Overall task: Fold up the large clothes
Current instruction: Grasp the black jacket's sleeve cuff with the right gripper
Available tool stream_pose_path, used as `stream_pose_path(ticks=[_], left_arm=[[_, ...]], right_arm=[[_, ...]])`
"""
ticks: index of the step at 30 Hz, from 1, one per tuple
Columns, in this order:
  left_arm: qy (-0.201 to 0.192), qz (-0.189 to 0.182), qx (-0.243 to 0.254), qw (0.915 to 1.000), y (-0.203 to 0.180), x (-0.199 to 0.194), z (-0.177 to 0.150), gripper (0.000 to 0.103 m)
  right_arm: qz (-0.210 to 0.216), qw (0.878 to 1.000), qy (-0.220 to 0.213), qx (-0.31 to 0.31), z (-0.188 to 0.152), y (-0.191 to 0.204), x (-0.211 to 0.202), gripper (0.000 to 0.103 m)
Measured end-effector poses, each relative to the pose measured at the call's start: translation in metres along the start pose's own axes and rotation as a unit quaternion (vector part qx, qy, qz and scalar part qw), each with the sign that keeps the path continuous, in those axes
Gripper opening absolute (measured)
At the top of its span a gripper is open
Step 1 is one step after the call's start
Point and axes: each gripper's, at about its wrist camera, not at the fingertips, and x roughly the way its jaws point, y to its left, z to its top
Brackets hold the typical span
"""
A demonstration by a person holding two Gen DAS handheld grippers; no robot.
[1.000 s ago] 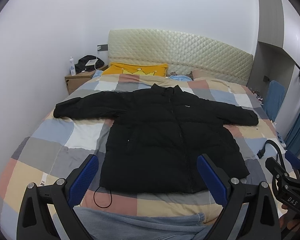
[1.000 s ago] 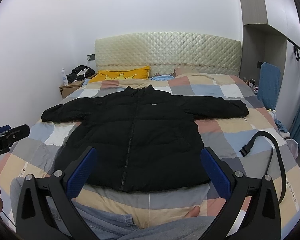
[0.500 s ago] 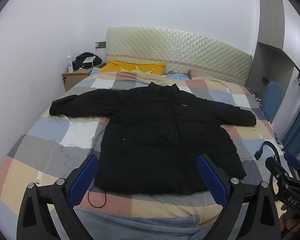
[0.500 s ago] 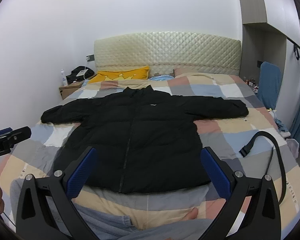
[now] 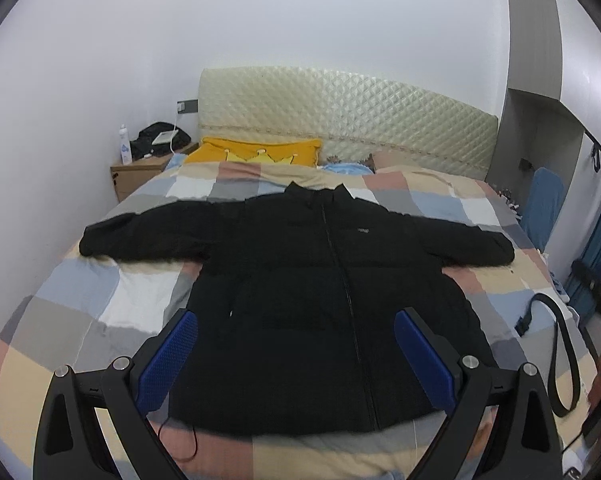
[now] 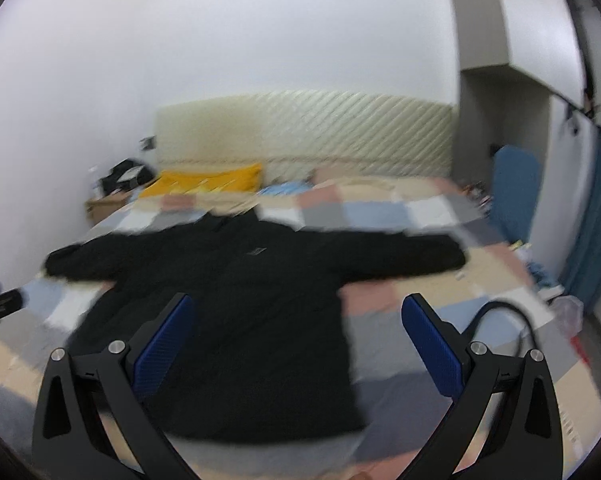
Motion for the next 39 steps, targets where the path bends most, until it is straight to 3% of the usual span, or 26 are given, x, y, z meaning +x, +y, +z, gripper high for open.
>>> stream_pose_path(ticks=[3, 8, 12, 14, 17, 23, 28, 30, 33, 37, 39], left_arm=[[-0.002, -0.013, -0.008, 0.9999, 0.0, 0.013, 0.015, 0.1], [-0.024, -0.01, 0.011, 0.9996, -0.019, 0.033, 0.033, 0.1], [-0.027, -0.033, 0.011, 0.999, -0.032, 0.056, 0.035, 0.1], [-0.009, -0.059, -0.005, 0.9982, -0.034, 0.077, 0.038, 0.1], [-0.001, -0.055, 0.004, 0.9985, -0.037, 0.103, 0.045, 0.1], [-0.026, 0.003, 0.013, 0.9996, -0.025, 0.152, 0.049, 0.1], [-0.02, 0.033, -0.007, 0.9992, 0.0, 0.2, 0.038, 0.1], [-0.011, 0.039, -0.016, 0.999, 0.008, 0.215, 0.034, 0.1], [0.003, 0.044, -0.025, 0.9987, 0.018, 0.235, 0.025, 0.1], [0.013, 0.058, -0.018, 0.9981, 0.023, 0.254, 0.015, 0.1], [0.017, 0.062, -0.018, 0.9978, 0.025, 0.261, 0.011, 0.1]], right_arm=[[-0.028, 0.999, -0.019, 0.007, 0.02, -0.038, 0.026, 0.103], [-0.033, 0.998, -0.026, 0.048, 0.043, -0.093, 0.078, 0.103], [-0.061, 0.995, -0.004, 0.084, 0.05, -0.14, 0.142, 0.103], [-0.071, 0.992, 0.026, 0.105, 0.048, -0.164, 0.178, 0.103], [-0.064, 0.985, 0.073, 0.145, 0.039, -0.192, 0.233, 0.102], [-0.083, 0.955, 0.099, 0.267, 0.009, -0.271, 0.343, 0.1], [-0.06, 0.923, 0.095, 0.367, -0.028, -0.323, 0.419, 0.1], [-0.062, 0.916, 0.094, 0.385, -0.038, -0.332, 0.443, 0.1], [-0.09, 0.902, 0.081, 0.415, -0.054, -0.353, 0.466, 0.1], [-0.096, 0.865, 0.036, 0.492, -0.077, -0.385, 0.476, 0.099], [-0.096, 0.864, 0.031, 0.493, -0.078, -0.39, 0.482, 0.096]])
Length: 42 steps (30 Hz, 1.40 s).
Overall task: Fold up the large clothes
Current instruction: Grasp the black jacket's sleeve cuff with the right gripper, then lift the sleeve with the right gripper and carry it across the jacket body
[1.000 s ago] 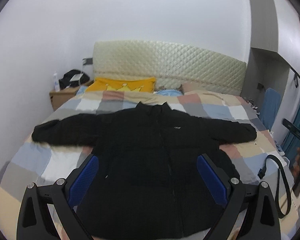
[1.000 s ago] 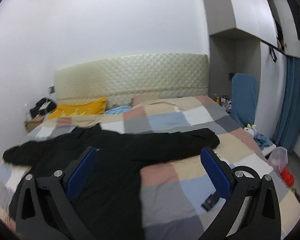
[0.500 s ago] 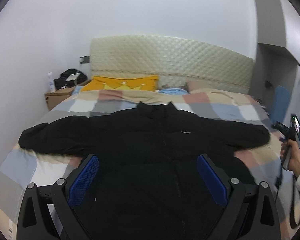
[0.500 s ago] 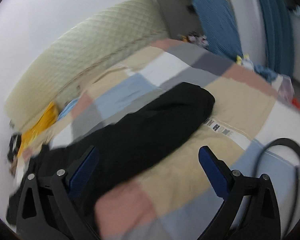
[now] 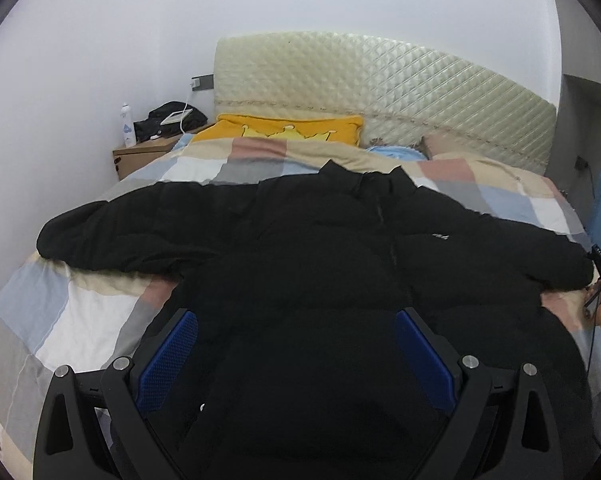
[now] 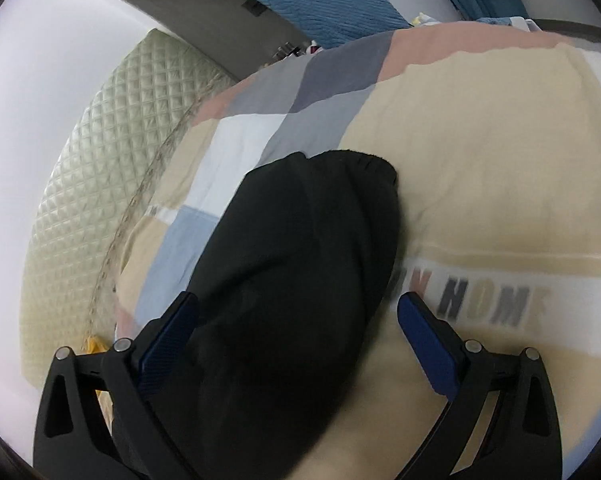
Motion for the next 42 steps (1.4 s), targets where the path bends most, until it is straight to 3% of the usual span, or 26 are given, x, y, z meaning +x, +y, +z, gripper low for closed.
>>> stream_pose_path(ticks=[2, 4, 7, 10, 14, 18, 21, 26, 29, 32, 36, 40, 42], left_arm=[[0.009, 0.003, 0.002, 0.9999, 0.0, 0.008, -0.001, 0.1], [0.015, 0.001, 0.0, 0.9999, 0.001, 0.01, 0.001, 0.1], [0.008, 0.011, -0.002, 0.9999, 0.002, 0.002, 0.006, 0.1], [-0.02, 0.021, 0.002, 0.9996, 0.003, -0.016, 0.014, 0.1], [-0.017, 0.028, 0.004, 0.9994, 0.005, -0.027, 0.018, 0.1], [-0.033, 0.006, -0.022, 0.9992, 0.016, -0.05, 0.017, 0.1], [-0.045, 0.011, -0.018, 0.9988, 0.021, -0.069, 0.011, 0.1], [-0.033, -0.009, -0.024, 0.9991, 0.034, -0.091, 0.005, 0.1], [-0.041, -0.011, -0.019, 0.9989, 0.047, -0.113, -0.002, 0.1], [-0.052, -0.01, -0.017, 0.9984, 0.062, -0.128, -0.008, 0.1], [-0.068, -0.001, -0.014, 0.9976, 0.078, -0.128, -0.017, 0.1], [-0.066, 0.012, -0.006, 0.9977, 0.089, -0.126, -0.03, 0.1], [-0.067, -0.002, -0.019, 0.9976, 0.095, -0.125, -0.033, 0.1]], right_arm=[[0.01, 1.0, 0.005, -0.016, 0.002, 0.006, 0.008, 0.087], [0.016, 0.999, 0.018, -0.027, 0.003, 0.015, 0.018, 0.068], [0.001, 0.999, 0.01, -0.03, 0.005, 0.02, 0.017, 0.01], [0.003, 0.998, -0.026, -0.059, 0.014, 0.037, -0.005, 0.005], [0.027, 0.995, -0.048, -0.085, 0.023, 0.057, -0.037, 0.003], [0.044, 0.991, -0.074, -0.1, 0.028, 0.078, -0.084, 0.003], [0.046, 0.988, -0.08, -0.123, 0.032, 0.102, -0.116, 0.003], [0.068, 0.981, -0.098, -0.152, 0.029, 0.153, -0.178, 0.003], [0.084, 0.966, -0.119, -0.212, 0.011, 0.191, -0.219, 0.003], [0.099, 0.96, -0.123, -0.233, -0.007, 0.216, -0.248, 0.003], [0.11, 0.954, -0.124, -0.249, -0.028, 0.254, -0.279, 0.003], [0.128, 0.939, -0.125, -0.294, -0.054, 0.292, -0.306, 0.003], [0.128, 0.931, -0.128, -0.316, -0.066, 0.31, -0.315, 0.003]])
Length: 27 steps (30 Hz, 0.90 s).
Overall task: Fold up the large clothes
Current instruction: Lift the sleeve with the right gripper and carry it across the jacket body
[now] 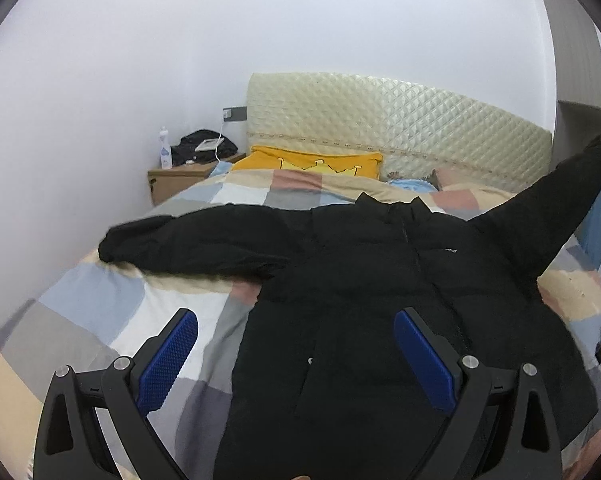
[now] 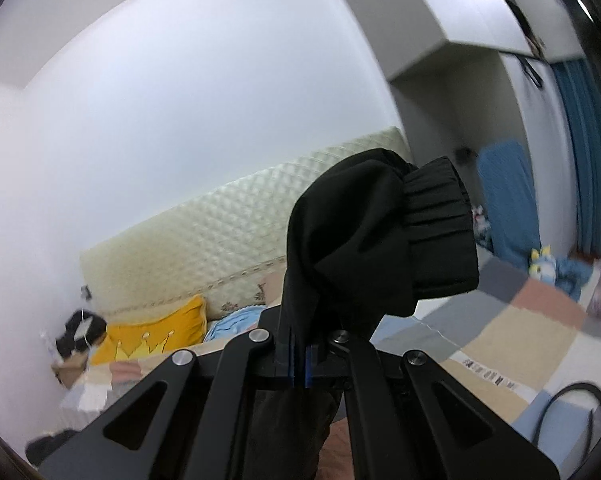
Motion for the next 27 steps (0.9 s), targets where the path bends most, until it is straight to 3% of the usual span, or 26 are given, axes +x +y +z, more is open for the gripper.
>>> stream_pose_path(ticks=[3, 5, 7, 15, 27], left_arm=[[-0.005, -0.024, -0.012, 0.9996, 0.004, 0.0, -0.004, 0.1], [-0.01, -0.06, -0.008, 0.9981, 0.002, 0.003, -0.008, 0.1], [-0.007, -0.064, -0.002, 0.9979, -0.001, 0.007, -0.01, 0.1], [-0.005, -0.051, -0.009, 0.9986, 0.012, 0.017, -0.014, 0.1], [0.004, -0.02, -0.051, 0.9985, 0.055, 0.029, -0.014, 0.1]], right_arm=[[0.008, 1.0, -0.001, -0.024, -0.001, 0.039, -0.003, 0.003], [0.011, 0.999, -0.001, -0.034, -0.006, 0.066, -0.005, 0.003], [0.015, 0.999, -0.003, -0.036, -0.015, 0.098, -0.006, 0.003], [0.045, 0.998, 0.004, -0.048, -0.073, 0.192, -0.012, 0.004], [0.117, 0.984, 0.081, -0.105, -0.198, 0.297, 0.001, 0.006]])
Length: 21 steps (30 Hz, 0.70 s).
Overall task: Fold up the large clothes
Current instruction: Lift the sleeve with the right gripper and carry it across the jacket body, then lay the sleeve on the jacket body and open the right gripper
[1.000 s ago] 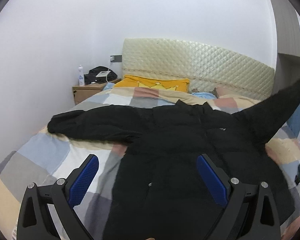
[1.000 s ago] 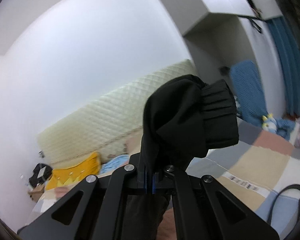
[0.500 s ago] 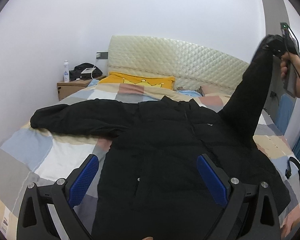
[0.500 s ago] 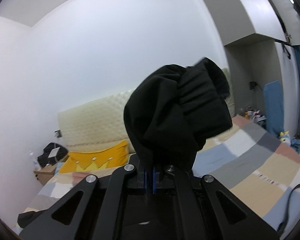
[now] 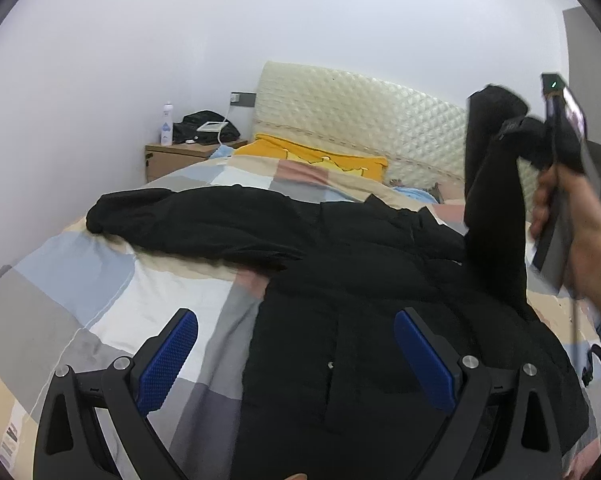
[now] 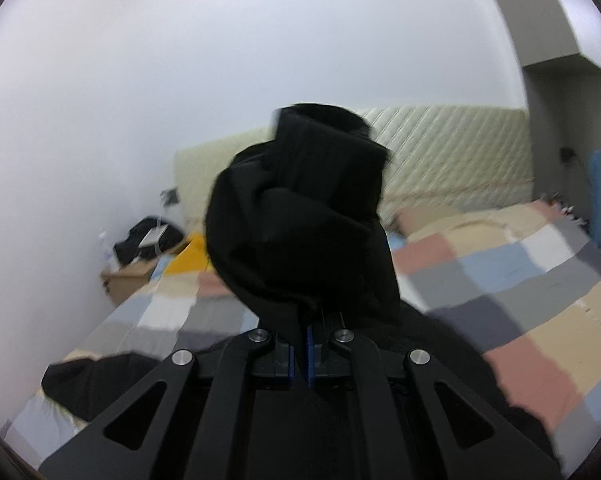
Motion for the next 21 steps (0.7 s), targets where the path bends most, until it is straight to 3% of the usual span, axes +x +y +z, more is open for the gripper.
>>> stream_pose_path(ticks=[3, 8, 21], left_arm=[[-0.013, 0.025, 0.017, 0.9994, 0.001, -0.003, -0.001, 0.1], [-0.032, 0.036, 0.023, 0.9986, 0.003, -0.008, 0.0, 0.1], [-0.004, 0.03, 0.014, 0.9994, 0.007, 0.013, -0.003, 0.1]], right_arm=[[0.023, 0.999, 0.024, -0.015, -0.029, 0.027, 0.016, 0.006], [0.044, 0.996, 0.05, -0.06, -0.074, 0.063, 0.035, 0.006], [0.06, 0.975, 0.157, -0.147, -0.18, 0.09, 0.1, 0.007]])
